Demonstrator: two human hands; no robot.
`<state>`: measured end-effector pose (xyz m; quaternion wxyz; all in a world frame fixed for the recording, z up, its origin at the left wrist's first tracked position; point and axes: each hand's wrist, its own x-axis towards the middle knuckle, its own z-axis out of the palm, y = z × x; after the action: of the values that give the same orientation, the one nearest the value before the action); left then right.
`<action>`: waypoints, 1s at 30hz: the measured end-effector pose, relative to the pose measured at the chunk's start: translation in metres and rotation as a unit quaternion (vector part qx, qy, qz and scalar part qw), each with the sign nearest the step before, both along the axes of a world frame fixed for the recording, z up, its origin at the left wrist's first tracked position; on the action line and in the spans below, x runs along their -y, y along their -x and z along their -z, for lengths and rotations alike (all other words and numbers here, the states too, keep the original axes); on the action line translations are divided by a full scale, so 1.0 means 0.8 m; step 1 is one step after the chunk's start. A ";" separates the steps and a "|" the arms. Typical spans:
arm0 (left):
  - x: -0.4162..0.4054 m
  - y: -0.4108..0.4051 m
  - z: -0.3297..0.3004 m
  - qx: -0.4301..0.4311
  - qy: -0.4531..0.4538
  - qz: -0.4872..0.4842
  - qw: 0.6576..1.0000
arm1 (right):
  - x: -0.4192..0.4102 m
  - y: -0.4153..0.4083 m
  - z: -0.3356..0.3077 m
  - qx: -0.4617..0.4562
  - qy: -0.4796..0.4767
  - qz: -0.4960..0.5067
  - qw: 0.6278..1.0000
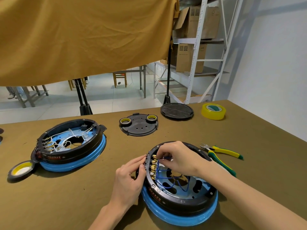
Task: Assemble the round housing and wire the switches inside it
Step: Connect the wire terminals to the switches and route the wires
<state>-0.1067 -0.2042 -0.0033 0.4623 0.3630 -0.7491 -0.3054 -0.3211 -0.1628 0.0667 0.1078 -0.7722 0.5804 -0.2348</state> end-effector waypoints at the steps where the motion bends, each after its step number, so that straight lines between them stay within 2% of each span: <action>1: 0.000 0.000 0.000 -0.001 0.000 0.002 1.000 | -0.004 0.000 0.001 0.002 -0.005 -0.003 1.000; 4: 0.001 0.000 -0.001 -0.001 -0.001 0.002 1.000 | -0.014 -0.001 0.007 -0.018 -0.005 -0.003 1.000; 9: 0.002 0.000 0.001 0.002 -0.007 0.002 1.000 | -0.018 -0.002 0.008 -0.128 0.058 -0.002 0.990; 16: 0.001 -0.001 0.001 -0.002 -0.017 0.018 1.000 | -0.016 -0.005 -0.002 -0.191 0.118 -0.060 0.973; 19: 0.001 -0.001 0.000 -0.004 -0.016 0.017 1.000 | -0.011 -0.006 -0.010 -0.217 0.115 -0.086 0.966; 24: 0.002 0.000 0.001 -0.007 -0.017 0.021 1.000 | -0.009 -0.008 -0.016 -0.215 0.080 -0.083 0.970; 30: 0.002 0.000 0.002 -0.012 -0.018 0.031 0.999 | -0.020 -0.016 -0.009 -0.079 0.062 -0.011 0.995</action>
<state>-0.1071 -0.2056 -0.0048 0.4553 0.3442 -0.7487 -0.3371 -0.3085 -0.1471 0.0742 0.0157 -0.8000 0.5629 -0.2072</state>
